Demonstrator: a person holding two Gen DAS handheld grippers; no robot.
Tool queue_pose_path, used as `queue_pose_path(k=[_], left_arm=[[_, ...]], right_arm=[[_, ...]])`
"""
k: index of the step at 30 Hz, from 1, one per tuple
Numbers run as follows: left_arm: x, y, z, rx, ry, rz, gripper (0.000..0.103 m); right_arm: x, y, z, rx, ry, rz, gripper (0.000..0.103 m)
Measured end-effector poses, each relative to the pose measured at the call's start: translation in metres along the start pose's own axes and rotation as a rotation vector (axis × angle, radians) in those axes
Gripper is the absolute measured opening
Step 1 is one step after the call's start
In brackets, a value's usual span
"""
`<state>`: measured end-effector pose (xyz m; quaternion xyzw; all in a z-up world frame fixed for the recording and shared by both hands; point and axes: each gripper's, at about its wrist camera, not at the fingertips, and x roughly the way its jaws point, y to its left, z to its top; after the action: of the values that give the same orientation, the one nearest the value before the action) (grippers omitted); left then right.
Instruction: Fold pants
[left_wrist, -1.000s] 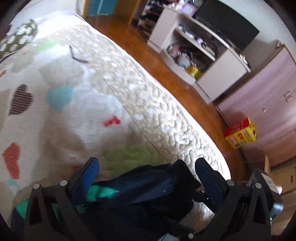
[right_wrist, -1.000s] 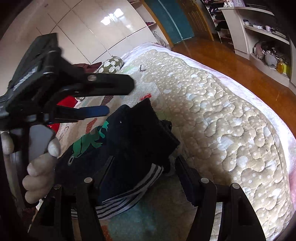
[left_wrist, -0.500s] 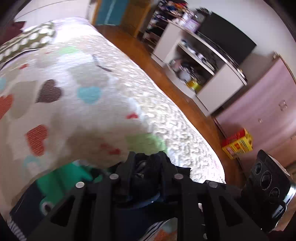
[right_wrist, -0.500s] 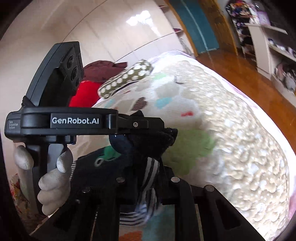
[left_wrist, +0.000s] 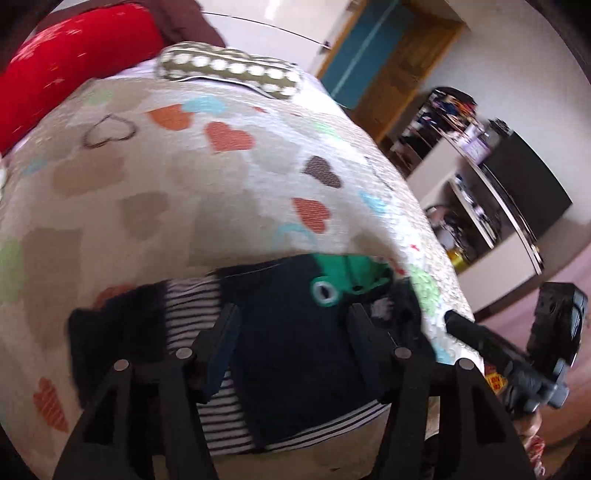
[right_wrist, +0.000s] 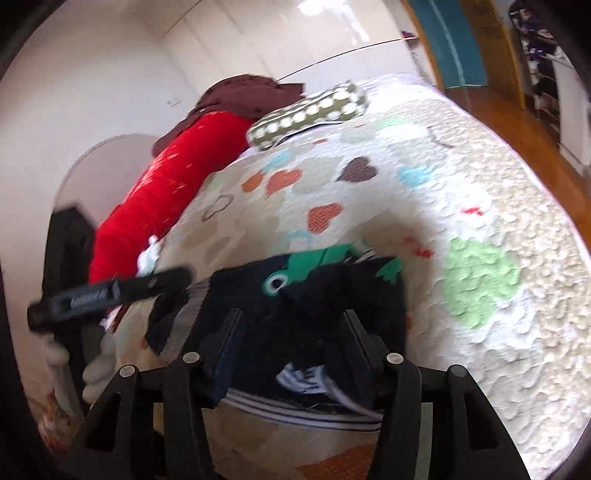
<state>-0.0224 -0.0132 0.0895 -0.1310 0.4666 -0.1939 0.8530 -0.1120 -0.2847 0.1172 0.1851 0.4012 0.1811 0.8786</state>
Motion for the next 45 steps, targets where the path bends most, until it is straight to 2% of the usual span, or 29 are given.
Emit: queue_pose_path(k=[1,2,5,9,11,16,22,27,30,33,35,39,42,45], left_arm=[[-0.002,0.009,-0.004,-0.018,-0.003,0.014,0.059],[-0.001,0.014,-0.006,-0.029,-0.003,0.021,0.059],[-0.014,0.031,-0.015,-0.047,-0.021,0.041,0.059],[-0.030,0.056,-0.025,-0.071,-0.041,0.085,0.059],[-0.036,0.069,-0.027,-0.084,-0.040,0.088,0.059],[-0.040,0.086,-0.026,-0.086,-0.027,0.074,0.059],[-0.038,0.074,-0.024,-0.012,-0.016,0.053,0.060],[-0.034,0.070,-0.028,-0.064,-0.019,0.048,0.060],[-0.036,0.068,-0.033,-0.092,-0.026,0.079,0.060],[-0.047,0.068,-0.038,-0.114,-0.055,0.150,0.060],[-0.058,0.073,-0.042,-0.151,-0.078,0.191,0.060],[-0.075,0.090,-0.057,-0.243,-0.133,0.264,0.061],[-0.072,0.105,-0.067,-0.296,-0.119,0.281,0.061],[-0.064,0.112,-0.074,-0.308,-0.085,0.281,0.061]], right_arm=[[0.003,0.000,0.003,0.001,0.011,-0.049,0.018],[0.009,0.001,0.004,-0.005,0.033,-0.099,0.010],[0.034,0.008,0.013,-0.010,0.063,-0.152,0.010],[0.089,0.003,0.005,0.024,0.183,-0.205,0.011],[0.090,0.001,0.005,0.037,0.143,-0.226,0.012],[0.083,-0.007,0.002,0.118,0.121,-0.213,0.012],[0.079,-0.007,-0.004,0.157,0.094,-0.225,0.013],[0.085,-0.003,-0.004,0.126,0.082,-0.231,0.013],[0.085,-0.005,-0.004,0.112,0.080,-0.215,0.013],[0.086,-0.004,0.000,0.067,0.101,-0.204,0.014],[0.084,-0.004,0.003,0.052,0.124,-0.199,0.019],[0.063,-0.003,0.009,0.045,0.123,-0.197,0.042],[0.043,0.007,0.010,-0.031,0.084,-0.242,0.046],[0.031,0.025,0.011,-0.100,0.046,-0.272,0.051]])
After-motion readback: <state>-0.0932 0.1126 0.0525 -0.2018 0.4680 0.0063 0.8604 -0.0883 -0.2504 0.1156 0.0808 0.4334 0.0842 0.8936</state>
